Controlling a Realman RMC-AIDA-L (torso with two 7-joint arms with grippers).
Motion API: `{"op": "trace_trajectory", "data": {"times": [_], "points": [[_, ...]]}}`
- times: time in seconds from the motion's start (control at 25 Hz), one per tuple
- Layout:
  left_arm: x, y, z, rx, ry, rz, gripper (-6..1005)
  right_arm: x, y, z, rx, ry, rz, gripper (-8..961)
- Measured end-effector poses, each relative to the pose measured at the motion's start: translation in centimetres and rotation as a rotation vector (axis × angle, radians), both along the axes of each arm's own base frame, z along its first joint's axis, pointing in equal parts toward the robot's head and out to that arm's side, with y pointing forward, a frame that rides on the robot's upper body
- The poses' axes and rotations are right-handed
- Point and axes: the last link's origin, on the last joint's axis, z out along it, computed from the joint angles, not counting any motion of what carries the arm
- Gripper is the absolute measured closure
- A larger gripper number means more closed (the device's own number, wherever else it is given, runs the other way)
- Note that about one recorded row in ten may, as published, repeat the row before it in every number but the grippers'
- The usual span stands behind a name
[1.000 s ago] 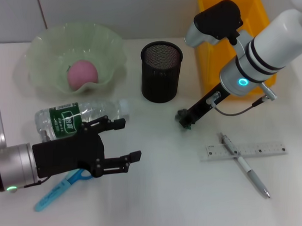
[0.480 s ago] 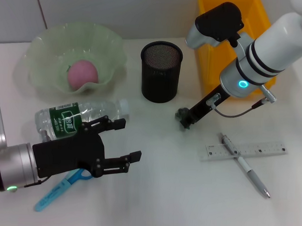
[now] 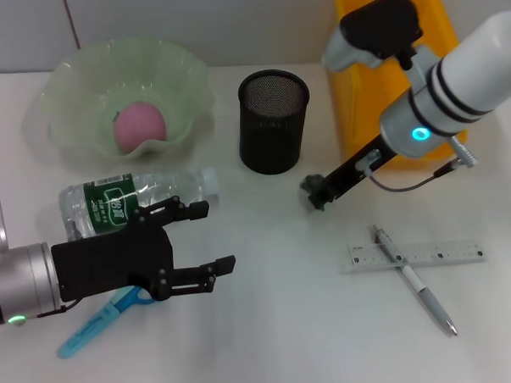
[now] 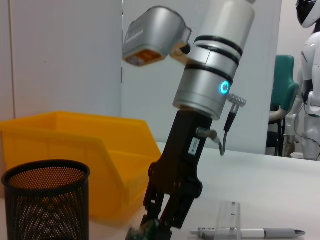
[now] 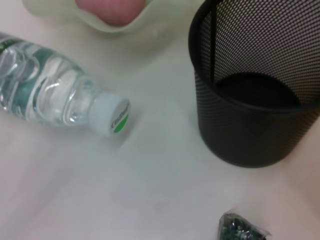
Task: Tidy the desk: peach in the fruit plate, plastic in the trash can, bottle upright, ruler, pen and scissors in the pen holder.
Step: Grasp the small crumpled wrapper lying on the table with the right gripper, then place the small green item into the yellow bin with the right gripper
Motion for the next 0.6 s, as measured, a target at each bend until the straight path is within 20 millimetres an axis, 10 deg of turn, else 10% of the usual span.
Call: {"op": "trace_trajectory", "data": {"times": [0.32, 0.6], "points": [[-0.1, 0.0, 0.0, 0.002, 0.001, 0.001, 136, -1.1, -0.4, 2.9, 0.055, 0.052, 0.009, 571], [0.0, 0.2, 0.2, 0.009, -0.002, 0.001, 136, -2.0, -1.2, 9.5, 0.263, 0.085, 0.06, 573]]}}
